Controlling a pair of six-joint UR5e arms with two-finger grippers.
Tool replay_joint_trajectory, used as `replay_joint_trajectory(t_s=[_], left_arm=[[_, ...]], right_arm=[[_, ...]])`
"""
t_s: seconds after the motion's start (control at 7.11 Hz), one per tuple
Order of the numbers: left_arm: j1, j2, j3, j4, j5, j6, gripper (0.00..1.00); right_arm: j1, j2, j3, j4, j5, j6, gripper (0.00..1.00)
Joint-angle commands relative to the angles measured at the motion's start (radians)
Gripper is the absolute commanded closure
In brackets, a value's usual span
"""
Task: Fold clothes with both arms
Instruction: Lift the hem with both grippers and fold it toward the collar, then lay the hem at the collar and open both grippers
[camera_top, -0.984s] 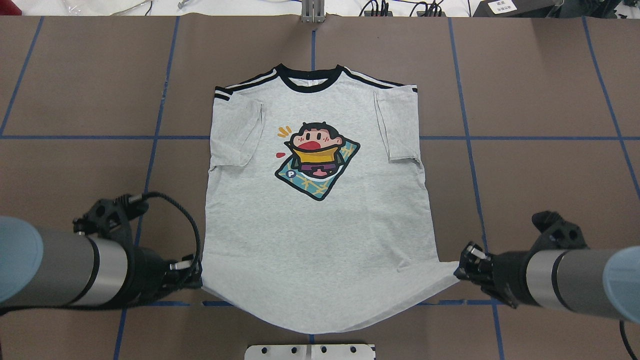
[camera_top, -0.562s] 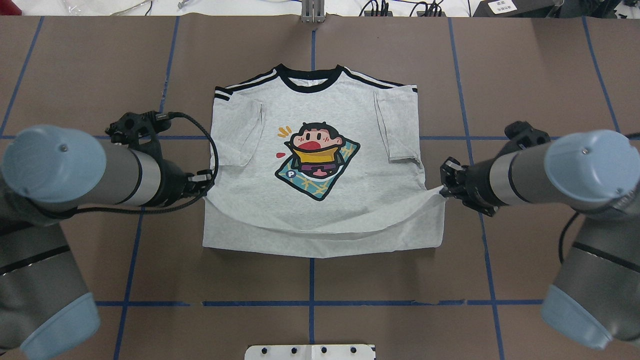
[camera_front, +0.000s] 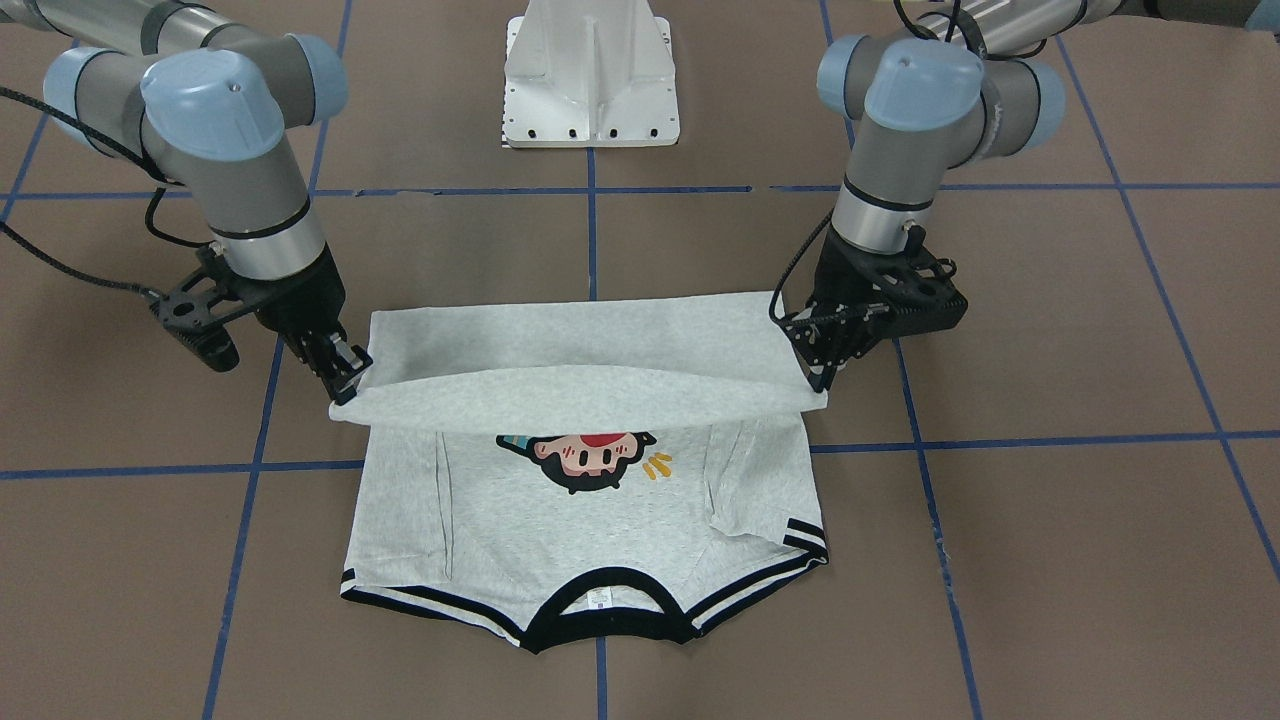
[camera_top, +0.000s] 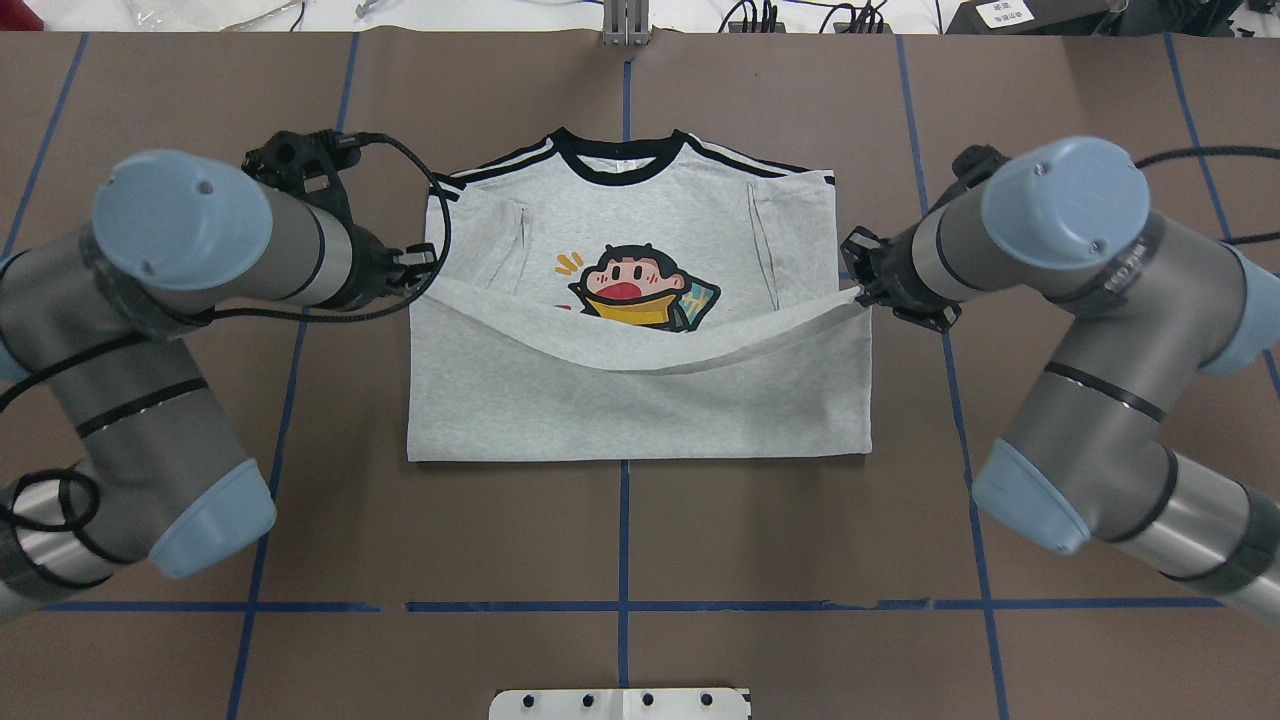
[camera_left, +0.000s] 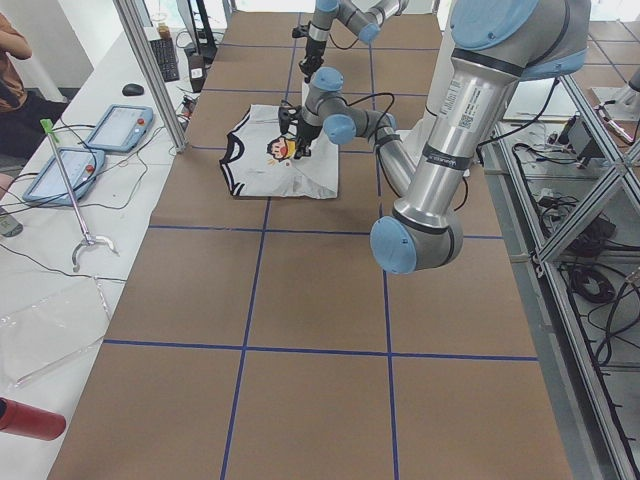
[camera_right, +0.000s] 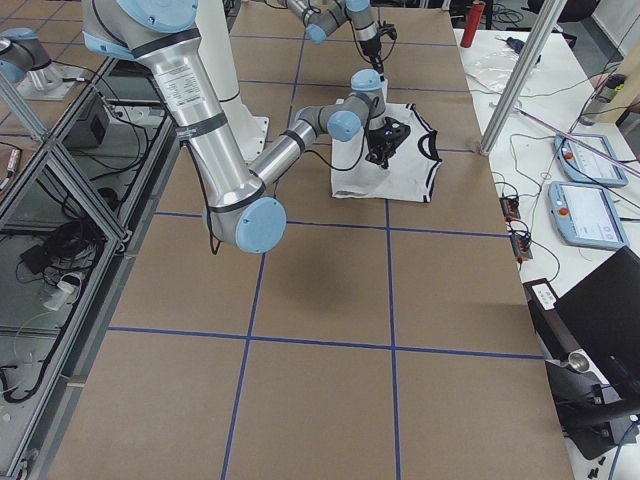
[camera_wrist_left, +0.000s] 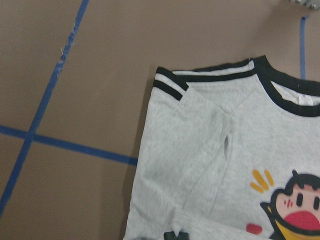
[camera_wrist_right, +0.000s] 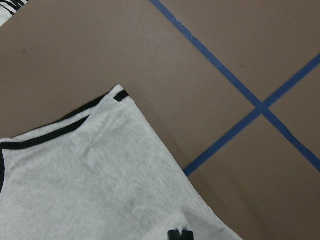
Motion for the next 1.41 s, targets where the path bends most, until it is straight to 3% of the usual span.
replay_joint_trajectory(t_s=[0.0,0.28,0.56,0.7,0.84,0.98,1.12,1.27], left_arm=[[-0.018,-0.084,0.168,-0.083,0.049,0.002,1.00],[-0.017,-0.106,0.311,-0.234,0.085,0.002,1.00],[-0.017,-0.113,0.365,-0.279,0.086,0.002,1.00],[-0.017,-0.112,0.374,-0.294,0.086,0.002,0.95],[-0.017,-0.112,0.380,-0.301,0.086,0.002,0.77],[-0.023,-0.112,0.377,-0.301,0.085,0.007,0.73],[-0.030,-0.109,0.379,-0.302,0.085,0.083,0.66],[-0.032,-0.104,0.379,-0.319,0.083,0.116,0.65]], right_arm=[[0.054,0.118,-0.226,0.064,-0.002,-0.051,1.00],[0.058,0.157,-0.386,0.201,-0.003,-0.053,1.00],[0.055,0.164,-0.435,0.248,-0.003,-0.053,1.00],[0.055,0.170,-0.463,0.276,-0.003,-0.053,1.00],[0.056,0.177,-0.497,0.327,-0.003,-0.053,1.00],[0.059,0.177,-0.502,0.332,-0.002,-0.053,0.79],[0.059,0.180,-0.503,0.358,-0.002,-0.050,0.48],[0.061,0.180,-0.503,0.373,-0.002,-0.049,0.44]])
